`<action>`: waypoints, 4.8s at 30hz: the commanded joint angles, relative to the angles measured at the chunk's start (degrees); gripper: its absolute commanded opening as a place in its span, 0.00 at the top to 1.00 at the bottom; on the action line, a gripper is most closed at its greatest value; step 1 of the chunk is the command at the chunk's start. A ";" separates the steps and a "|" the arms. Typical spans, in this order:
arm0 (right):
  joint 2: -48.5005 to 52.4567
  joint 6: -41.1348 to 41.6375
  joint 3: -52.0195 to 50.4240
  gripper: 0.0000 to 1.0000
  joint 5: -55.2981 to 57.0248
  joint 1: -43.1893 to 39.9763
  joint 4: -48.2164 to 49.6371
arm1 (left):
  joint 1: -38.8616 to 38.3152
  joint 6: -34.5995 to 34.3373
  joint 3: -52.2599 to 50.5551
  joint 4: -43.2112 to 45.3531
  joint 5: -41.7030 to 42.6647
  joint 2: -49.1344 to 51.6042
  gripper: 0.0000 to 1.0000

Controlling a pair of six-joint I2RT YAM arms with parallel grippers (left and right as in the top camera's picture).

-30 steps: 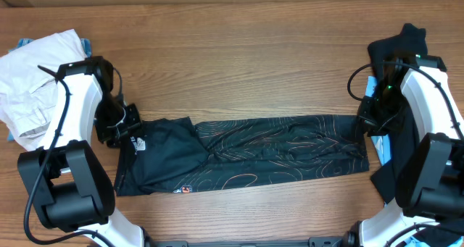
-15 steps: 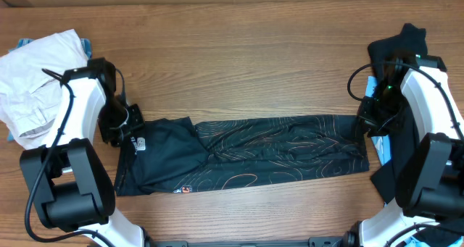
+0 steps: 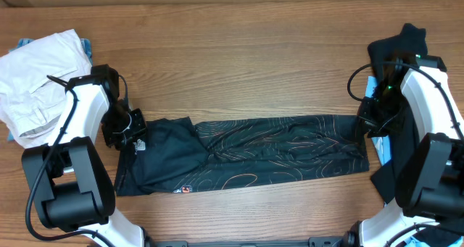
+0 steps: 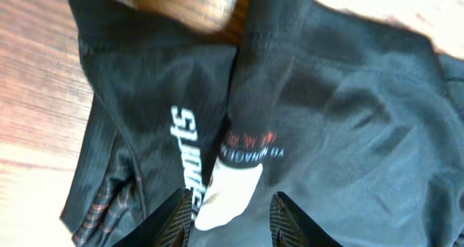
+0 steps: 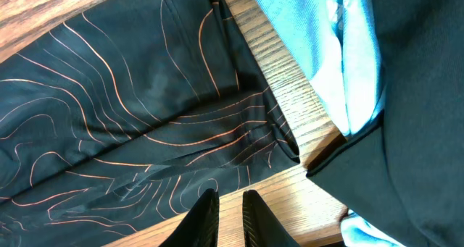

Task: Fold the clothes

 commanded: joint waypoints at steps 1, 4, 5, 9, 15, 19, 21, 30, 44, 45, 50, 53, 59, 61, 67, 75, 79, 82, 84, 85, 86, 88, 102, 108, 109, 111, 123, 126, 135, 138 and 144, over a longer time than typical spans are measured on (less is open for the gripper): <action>-0.98 -0.22 -0.13 0.85 0.57 -0.11 -0.26 | -0.44 -0.33 -2.10 1.75 0.13 -0.09 0.61; -0.98 -0.22 -0.13 0.85 0.57 -0.11 -0.28 | -0.44 -0.33 -2.97 2.69 0.24 -0.07 0.62; -0.98 -0.22 -0.13 0.85 0.57 -0.11 -0.28 | -0.44 -0.33 -3.02 2.69 0.24 -0.07 0.62; -0.98 -0.22 -0.13 0.85 0.57 -0.11 -0.31 | -0.44 -0.33 -3.02 3.10 0.26 -0.07 0.75; -0.98 -0.22 -0.13 0.85 0.57 -0.11 -0.28 | -0.42 4.17 -2.67 3.15 8.96 -0.15 0.96; -0.98 -0.22 -0.13 0.85 0.57 -0.11 -0.24 | -0.42 14.40 -0.98 0.20 23.93 -0.28 0.96; -0.98 -0.22 -0.13 0.85 0.57 -0.11 -0.26 | -0.42 18.05 -0.59 -1.75 27.80 -0.28 0.96; -1.01 -0.22 -0.13 0.85 0.59 -0.11 0.63 | -0.35 28.00 -0.59 -9.35 29.62 -0.28 0.96; -0.98 -1.29 -0.13 0.85 0.57 -0.11 0.63 | -0.28 10.47 1.49 2.73 10.97 -0.28 0.96; -0.98 -1.29 -0.13 0.85 0.57 -0.11 0.63 | -0.28 10.36 2.45 3.41 10.58 -0.28 0.96; -0.98 -1.29 -0.13 0.85 0.57 -0.11 0.61 | -0.31 10.36 8.35 3.19 10.32 -0.28 0.96; -0.98 -1.29 -0.13 0.85 0.57 -0.11 0.61 | -0.31 10.36 9.51 2.36 10.34 -0.28 0.96; -0.98 -1.29 -0.13 0.85 0.59 -0.11 0.66 | -0.37 10.38 9.49 -0.50 9.60 -0.26 0.96; -0.98 -1.29 -0.13 0.85 0.57 -0.11 0.66 | -0.37 10.40 9.49 -1.62 9.03 -0.26 0.96; -0.98 -1.29 -0.13 0.85 0.57 -0.11 0.63 | -0.39 10.38 9.49 -6.08 8.81 -0.26 0.95; -0.98 -1.29 -0.13 0.85 0.57 -0.11 0.63 | -0.39 10.38 9.49 -7.43 8.70 -0.26 0.92; -0.98 -1.29 -0.13 0.85 0.57 -0.11 0.63 | -0.39 10.38 9.49 -7.43 8.59 -0.26 0.91; -0.98 -1.29 -0.13 0.85 0.57 -0.11 0.63 | -0.39 10.38 9.49 -7.43 8.59 -0.26 0.91; -0.98 -1.29 -0.13 0.85 0.57 -0.11 0.61 | -0.39 10.38 9.49 -7.39 8.59 -0.26 0.93; -0.98 -1.29 -0.13 0.85 0.57 -0.11 0.63 | -0.39 10.43 9.49 -7.65 8.57 -0.26 0.96; -0.98 -1.29 -0.13 0.85 0.57 -0.11 0.61 | -0.42 10.47 9.49 -8.20 8.52 -0.26 0.96; -0.98 -1.29 -0.13 0.85 0.57 -0.11 0.59 | -0.42 10.36 9.49 -10.19 7.52 -0.26 0.96; -0.98 -1.29 -0.13 0.84 0.57 -0.11 0.48 | -0.79 2.62 9.11 -24.00 -5.62 -0.26 0.96; -0.98 -1.29 -0.13 0.84 0.57 -0.11 0.17 | -1.51 2.19 4.48 -22.86 -5.53 -0.26 0.96; -0.98 -1.29 -0.13 0.84 0.57 -0.11 0.17 | -1.51 1.92 3.39 -21.90 -5.35 -0.26 0.96; -0.98 -1.29 -0.13 0.84 0.57 -0.11 0.24 | -1.51 1.14 1.16 -19.76 -5.35 -0.26 0.96; -0.98 -1.29 -0.13 0.79 0.57 -0.11 0.11 | -1.51 -0.81 0.02 -14.23 -5.99 -0.26 0.45; -0.98 -1.31 -0.13 0.75 0.57 -0.11 -0.07 | -1.53 -0.79 0.11 -10.75 -2.80 -0.26 0.47; -0.94 -1.55 -0.15 0.69 0.39 -0.11 1.44 | -3.08 0.15 0.11 -5.90 3.74 -0.26 0.59; -0.94 -1.77 -0.44 0.69 0.07 -0.11 1.55 | -4.48 0.13 0.11 -5.42 3.74 -0.26 0.60; -0.87 -4.55 -6.38 0.66 -2.67 -0.11 6.56 | -6.58 0.13 0.09 -4.85 3.19 -0.26 0.62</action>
